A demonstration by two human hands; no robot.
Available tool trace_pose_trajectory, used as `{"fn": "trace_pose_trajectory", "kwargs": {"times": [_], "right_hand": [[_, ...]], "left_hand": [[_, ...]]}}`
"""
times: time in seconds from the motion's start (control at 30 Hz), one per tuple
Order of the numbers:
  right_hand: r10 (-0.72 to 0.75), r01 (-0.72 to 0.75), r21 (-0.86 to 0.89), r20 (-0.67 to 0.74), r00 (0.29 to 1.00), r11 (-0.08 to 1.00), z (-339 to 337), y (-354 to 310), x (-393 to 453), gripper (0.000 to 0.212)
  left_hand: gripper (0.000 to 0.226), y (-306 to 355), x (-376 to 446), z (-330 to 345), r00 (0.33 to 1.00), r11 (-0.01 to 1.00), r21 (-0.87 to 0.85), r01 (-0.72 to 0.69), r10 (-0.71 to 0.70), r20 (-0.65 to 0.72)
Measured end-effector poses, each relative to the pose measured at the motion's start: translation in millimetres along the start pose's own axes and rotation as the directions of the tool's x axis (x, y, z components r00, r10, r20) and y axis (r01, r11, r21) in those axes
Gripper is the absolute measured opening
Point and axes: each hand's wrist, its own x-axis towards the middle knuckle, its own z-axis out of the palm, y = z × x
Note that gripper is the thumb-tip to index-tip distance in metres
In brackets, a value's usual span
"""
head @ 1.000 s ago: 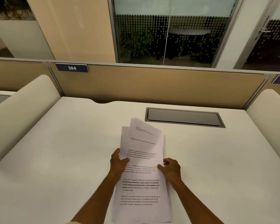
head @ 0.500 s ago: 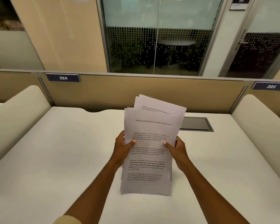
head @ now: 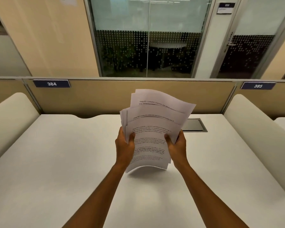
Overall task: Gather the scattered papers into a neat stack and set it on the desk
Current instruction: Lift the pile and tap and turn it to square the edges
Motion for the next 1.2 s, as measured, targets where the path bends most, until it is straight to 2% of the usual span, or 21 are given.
{"fn": "trace_pose_trajectory", "kwargs": {"times": [0.13, 0.47, 0.8, 0.93, 1.1, 1.2], "right_hand": [[0.011, -0.011, 0.014, -0.019, 1.0, 1.0, 1, 7, -4, 0.046], [0.006, -0.006, -0.067, -0.001, 1.0, 0.998, 2, 16, -12, 0.039], [-0.022, 0.022, -0.055, 0.002, 1.0, 0.998, 4, 17, -17, 0.056], [-0.048, 0.048, -0.055, 0.001, 0.999, 0.997, 5, 12, -13, 0.063], [-0.045, 0.045, -0.039, -0.014, 0.999, 0.998, 6, 4, -10, 0.055], [-0.006, 0.005, -0.018, -0.037, 0.999, 1.0, 9, -2, -8, 0.054]], "left_hand": [[0.039, -4, -7, 1, 1.0, 0.999, -0.023, 0.027, -0.027, -0.002], [0.05, -10, -16, -5, 0.992, 0.99, -0.078, 0.116, -0.119, -0.035], [0.048, -6, -19, -4, 0.986, 0.984, -0.151, 0.099, -0.117, -0.117], [0.055, -2, -12, -2, 0.978, 0.976, -0.177, 0.124, -0.151, -0.148], [0.062, 7, -2, 2, 0.958, 0.968, -0.192, 0.159, -0.198, -0.207], [0.061, 12, 3, 4, 0.942, 0.957, -0.177, 0.228, -0.263, -0.209]]}}
